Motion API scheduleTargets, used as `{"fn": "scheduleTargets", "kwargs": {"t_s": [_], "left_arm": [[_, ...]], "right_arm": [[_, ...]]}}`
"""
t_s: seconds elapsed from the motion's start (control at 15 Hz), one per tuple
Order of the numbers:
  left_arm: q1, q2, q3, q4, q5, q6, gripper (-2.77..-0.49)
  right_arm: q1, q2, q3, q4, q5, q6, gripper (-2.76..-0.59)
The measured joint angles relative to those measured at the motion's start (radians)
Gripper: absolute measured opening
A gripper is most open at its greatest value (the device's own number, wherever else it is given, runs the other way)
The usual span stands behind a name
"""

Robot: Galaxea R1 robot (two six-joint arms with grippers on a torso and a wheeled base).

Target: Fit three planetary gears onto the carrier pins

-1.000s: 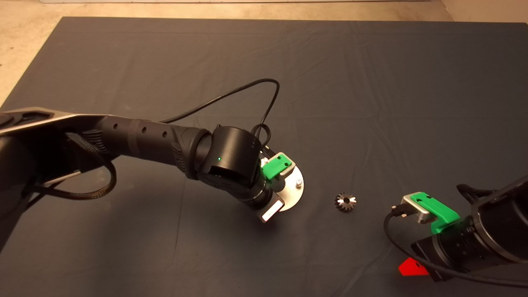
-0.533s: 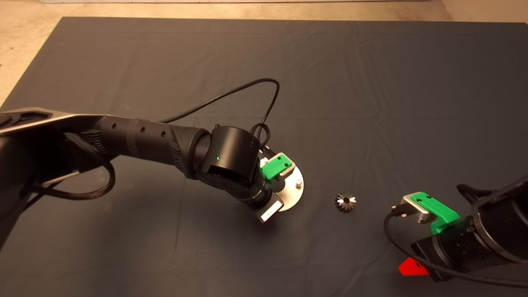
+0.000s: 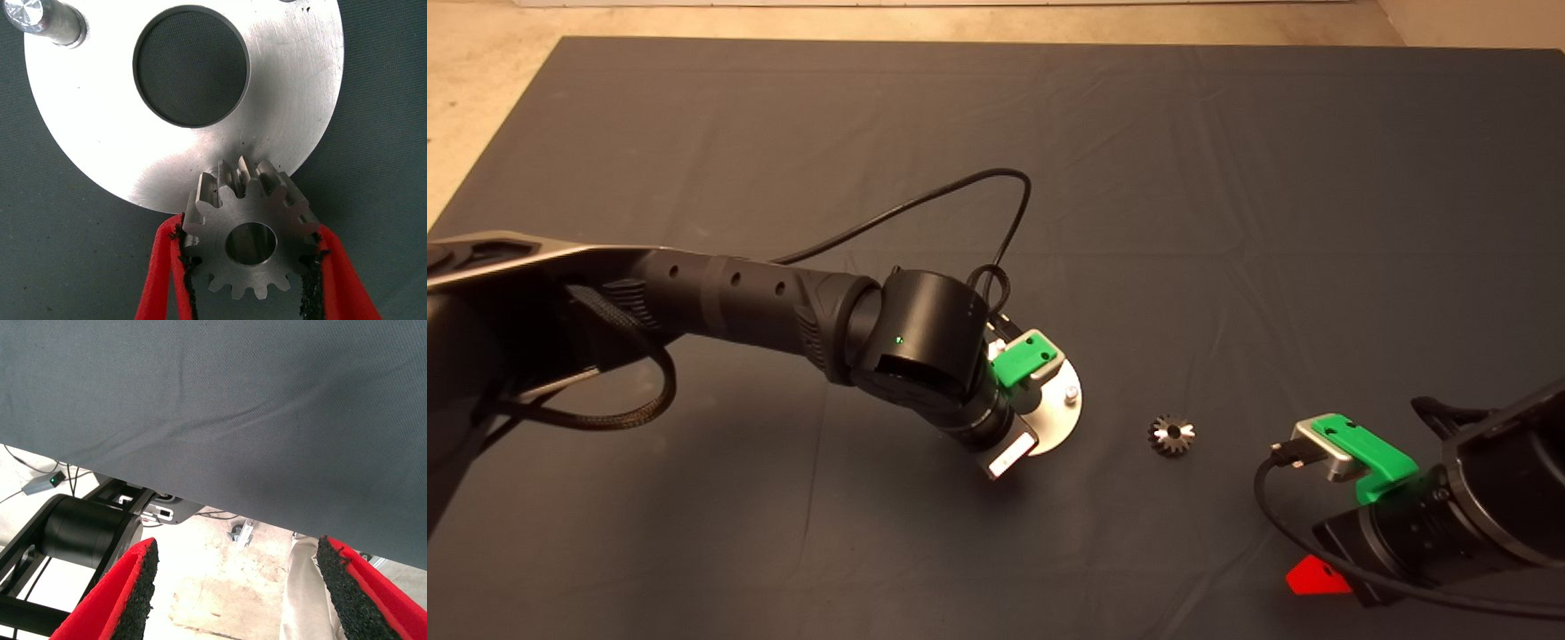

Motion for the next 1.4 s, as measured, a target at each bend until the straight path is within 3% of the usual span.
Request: {"fn": "scheduleTargets", "kwargs": {"t_s": [1.4], "left_arm": [[-0.003,0.001,-0.015,-0.004,-0.001,0.015,-2.67]], "right_arm": [[0.000,0.000,0.000,0.000,0.000,0.000,-1.61]]}}
